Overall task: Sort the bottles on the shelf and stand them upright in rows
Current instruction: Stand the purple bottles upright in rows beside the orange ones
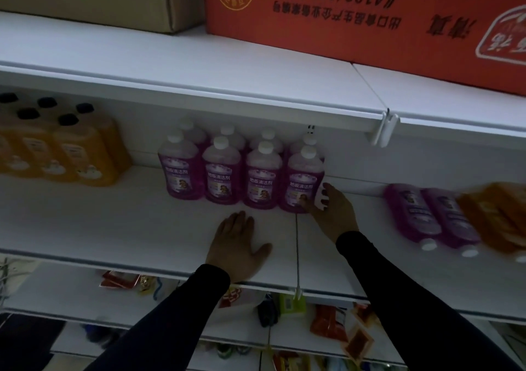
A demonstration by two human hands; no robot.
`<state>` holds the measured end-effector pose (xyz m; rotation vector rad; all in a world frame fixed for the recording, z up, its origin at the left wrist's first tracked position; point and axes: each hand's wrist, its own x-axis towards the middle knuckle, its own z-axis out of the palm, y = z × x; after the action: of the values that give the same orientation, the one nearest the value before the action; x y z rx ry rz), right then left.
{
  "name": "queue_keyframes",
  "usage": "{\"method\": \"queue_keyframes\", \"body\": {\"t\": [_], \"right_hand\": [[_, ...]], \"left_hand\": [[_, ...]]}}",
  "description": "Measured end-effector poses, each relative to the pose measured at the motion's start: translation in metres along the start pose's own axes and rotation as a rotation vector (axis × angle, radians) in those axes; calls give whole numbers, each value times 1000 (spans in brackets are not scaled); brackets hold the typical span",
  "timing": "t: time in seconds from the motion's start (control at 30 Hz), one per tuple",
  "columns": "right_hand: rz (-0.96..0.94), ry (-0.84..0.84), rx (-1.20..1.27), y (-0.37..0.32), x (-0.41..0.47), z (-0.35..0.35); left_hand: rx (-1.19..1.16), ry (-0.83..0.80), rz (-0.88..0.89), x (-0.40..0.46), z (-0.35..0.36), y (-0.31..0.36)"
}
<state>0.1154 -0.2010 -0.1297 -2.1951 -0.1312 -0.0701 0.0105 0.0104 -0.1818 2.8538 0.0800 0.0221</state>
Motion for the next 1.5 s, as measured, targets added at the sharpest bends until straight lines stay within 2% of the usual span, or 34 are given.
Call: {"method": "queue_keyframes", "body": {"t": [0.1, 0.3, 0.43, 0.6, 0.73, 0.83, 0.93, 1.1, 1.23, 1.3, 1.37, 1.43, 1.5], "right_hand": [[-3, 34, -67, 5, -16, -18], [-40, 160, -316, 20, -53, -61], [11, 265, -413, 35, -78, -90], [100, 346, -485, 65, -87, -122], [159, 403, -502, 85, -70, -139], [231, 380, -661, 97, -44, -150], [262, 291, -749, 111, -18, -160], [154, 168, -740, 130, 2, -166], [-75, -4, -757, 146, 3, -174], [-199, -115, -665, 152, 3, -178], [-249, -328, -585, 153, 4, -184], [-210, -509, -459, 153, 4, -189], [-137, -562, -292, 154, 0, -189]], "left_hand": [[-30, -15, 49, 2, -5, 1], [-142, 17, 302, 13, -31, 29], [-187, 29, 451, 22, -43, 60], [-227, -10, 495, 30, -40, 95], [-230, 35, 507, 29, -34, 122], [-192, 69, 487, 31, -28, 144], [-197, 62, 401, 35, -22, 169], [-204, 66, 254, 34, -9, 214], [-169, 78, 170, 32, -3, 237], [-151, 92, 166, 34, -5, 246], [-144, 112, 174, 37, -8, 251], [-124, 97, 173, 41, -10, 251], [-106, 0, 142, 44, -9, 246]]}}
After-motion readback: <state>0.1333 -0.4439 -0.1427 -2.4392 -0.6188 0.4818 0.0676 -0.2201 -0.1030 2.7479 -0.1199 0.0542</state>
